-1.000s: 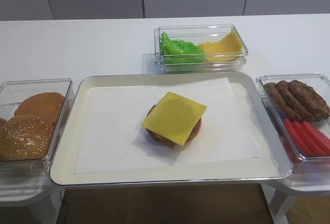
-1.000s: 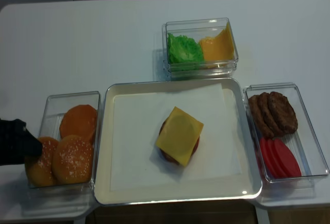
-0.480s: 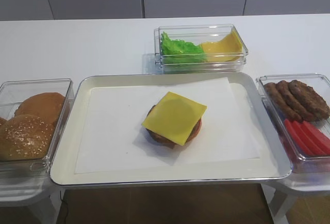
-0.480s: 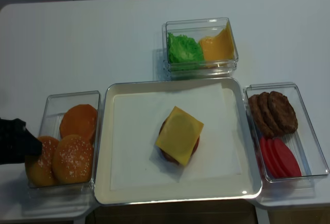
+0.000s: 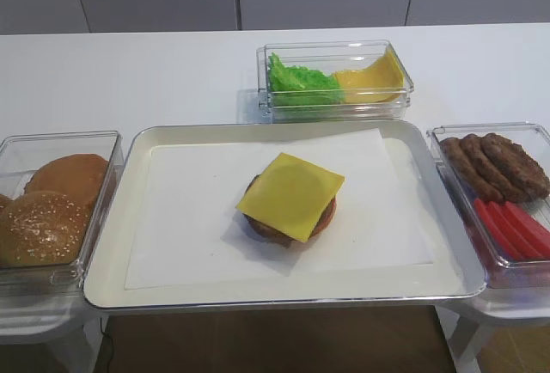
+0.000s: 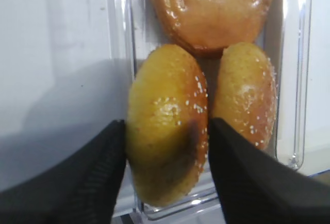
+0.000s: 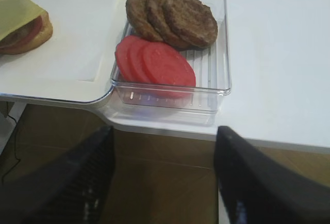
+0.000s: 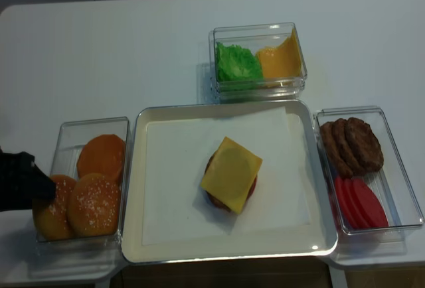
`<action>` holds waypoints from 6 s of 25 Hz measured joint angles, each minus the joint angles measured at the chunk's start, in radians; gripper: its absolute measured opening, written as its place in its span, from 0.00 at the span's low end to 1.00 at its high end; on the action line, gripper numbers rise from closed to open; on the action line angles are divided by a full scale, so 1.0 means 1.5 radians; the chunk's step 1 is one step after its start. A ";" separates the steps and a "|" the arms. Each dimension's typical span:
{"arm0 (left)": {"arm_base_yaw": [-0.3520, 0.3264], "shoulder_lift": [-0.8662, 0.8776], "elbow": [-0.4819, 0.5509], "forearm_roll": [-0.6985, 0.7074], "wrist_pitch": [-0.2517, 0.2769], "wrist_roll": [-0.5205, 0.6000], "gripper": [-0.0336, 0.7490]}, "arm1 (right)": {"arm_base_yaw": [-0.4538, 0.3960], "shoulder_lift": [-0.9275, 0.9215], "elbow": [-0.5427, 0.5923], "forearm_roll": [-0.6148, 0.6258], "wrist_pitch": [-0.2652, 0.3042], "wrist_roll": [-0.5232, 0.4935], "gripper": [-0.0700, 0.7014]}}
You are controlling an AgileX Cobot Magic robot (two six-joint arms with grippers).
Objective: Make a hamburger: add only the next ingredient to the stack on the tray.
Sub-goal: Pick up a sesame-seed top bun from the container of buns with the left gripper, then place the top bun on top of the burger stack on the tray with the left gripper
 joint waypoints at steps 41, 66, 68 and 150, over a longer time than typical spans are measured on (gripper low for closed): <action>0.000 0.002 -0.066 -0.052 0.038 0.006 0.17 | 0.000 0.000 0.000 0.000 0.000 0.006 0.64; -0.019 0.000 -0.116 -0.250 0.037 0.013 0.14 | 0.000 0.000 0.000 0.000 0.000 0.007 0.62; -0.045 0.000 -0.116 -0.251 0.037 0.013 0.14 | 0.000 0.000 0.000 0.000 0.000 0.011 0.62; -0.509 0.246 -0.116 -0.637 -0.005 0.106 0.12 | 0.000 0.000 0.000 0.000 0.000 0.011 0.62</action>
